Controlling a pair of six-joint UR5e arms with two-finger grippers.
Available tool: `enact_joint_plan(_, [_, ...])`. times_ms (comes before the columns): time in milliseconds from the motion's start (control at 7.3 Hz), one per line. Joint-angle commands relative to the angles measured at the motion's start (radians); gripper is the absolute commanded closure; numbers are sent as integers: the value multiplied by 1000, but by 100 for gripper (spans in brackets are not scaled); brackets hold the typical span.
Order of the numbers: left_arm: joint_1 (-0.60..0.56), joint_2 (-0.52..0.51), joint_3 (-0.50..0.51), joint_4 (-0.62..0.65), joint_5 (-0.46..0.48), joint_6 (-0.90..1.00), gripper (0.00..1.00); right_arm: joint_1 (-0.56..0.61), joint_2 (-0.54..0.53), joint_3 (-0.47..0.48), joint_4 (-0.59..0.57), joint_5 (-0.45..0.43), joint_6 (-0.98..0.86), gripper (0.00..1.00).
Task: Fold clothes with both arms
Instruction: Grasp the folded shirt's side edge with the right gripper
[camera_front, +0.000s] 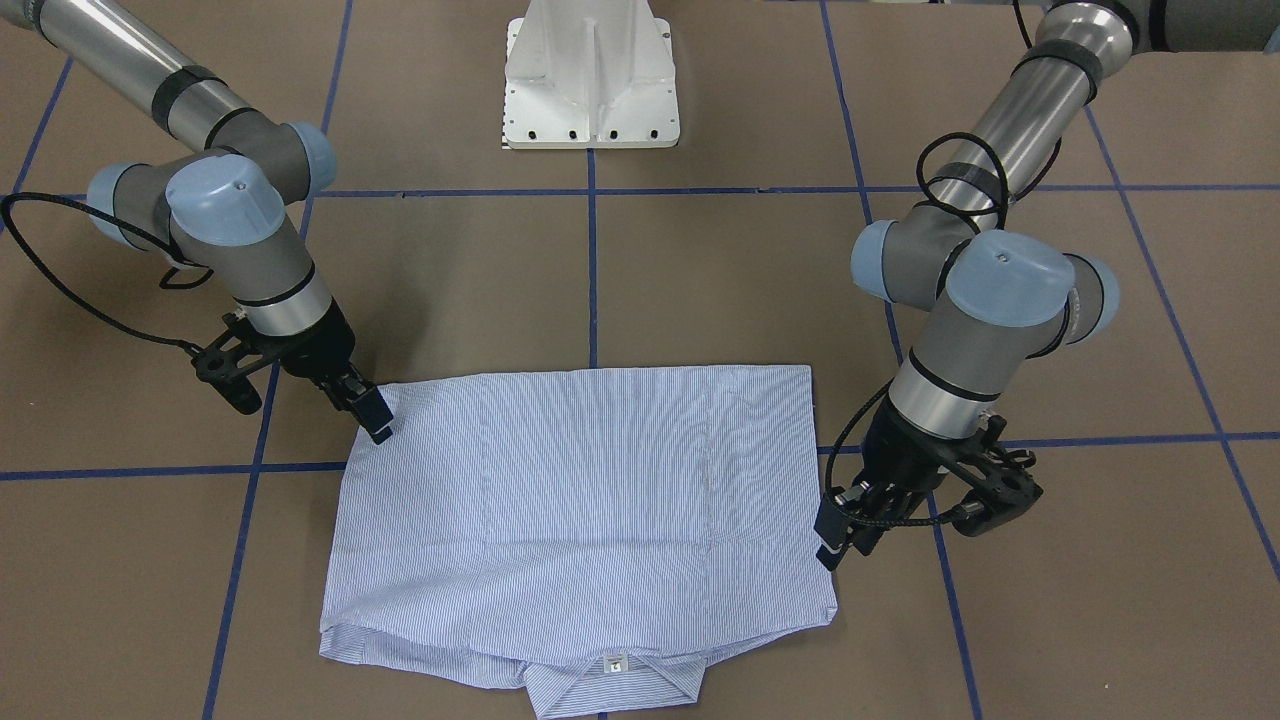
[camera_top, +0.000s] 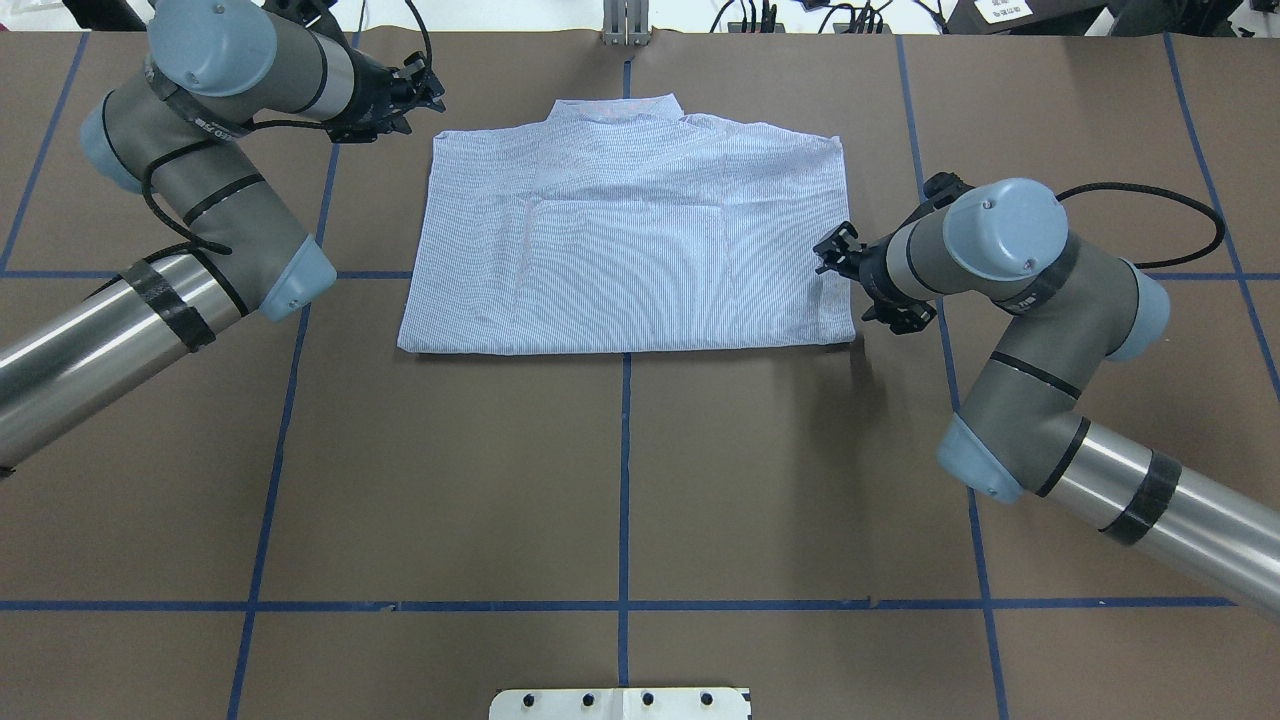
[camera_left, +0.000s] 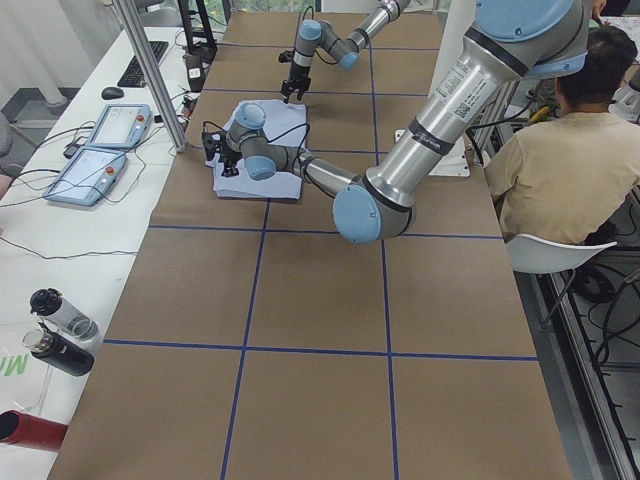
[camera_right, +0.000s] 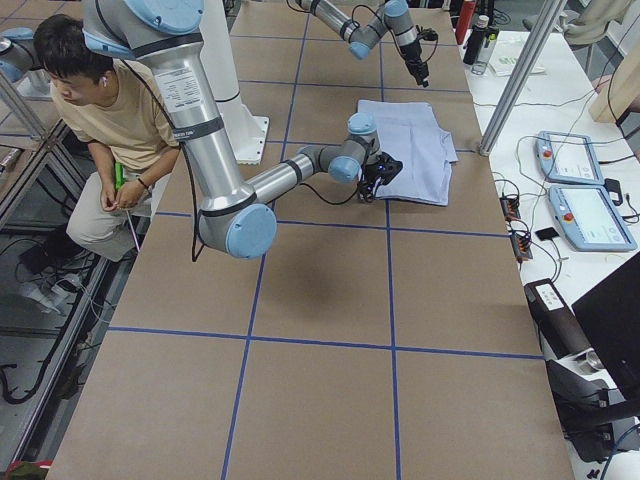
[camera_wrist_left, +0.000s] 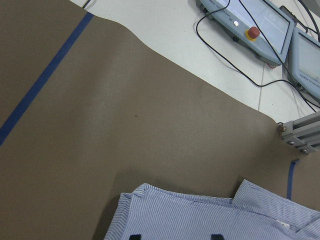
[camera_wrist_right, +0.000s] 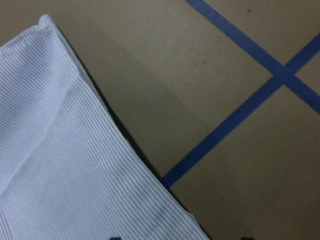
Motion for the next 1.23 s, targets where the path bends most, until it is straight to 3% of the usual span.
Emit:
enact_joint_plan(0, [1, 1, -2, 0, 0, 0, 44, -22, -35, 0, 38, -8, 21, 16])
enact_joint_plan(137, [1, 1, -2, 0, 0, 0, 44, -31, -37, 2, 37, -8, 24, 18])
enact_joint_plan(274, [1, 0, -2, 2, 0, -2, 44, -31, -37, 8, 37, -8, 44, 30])
enact_joint_plan(411, [1, 1, -4, 3, 0, -2, 44, -31, -36, 9, 37, -7, 80, 74])
enact_joint_plan(548, [1, 1, -4, 3, 0, -2, 44, -31, -40, 11, 37, -5, 84, 100])
enact_joint_plan(1096, [1, 9, -11, 2, 2, -2, 44, -50, -102, 98, 37, -5, 84, 100])
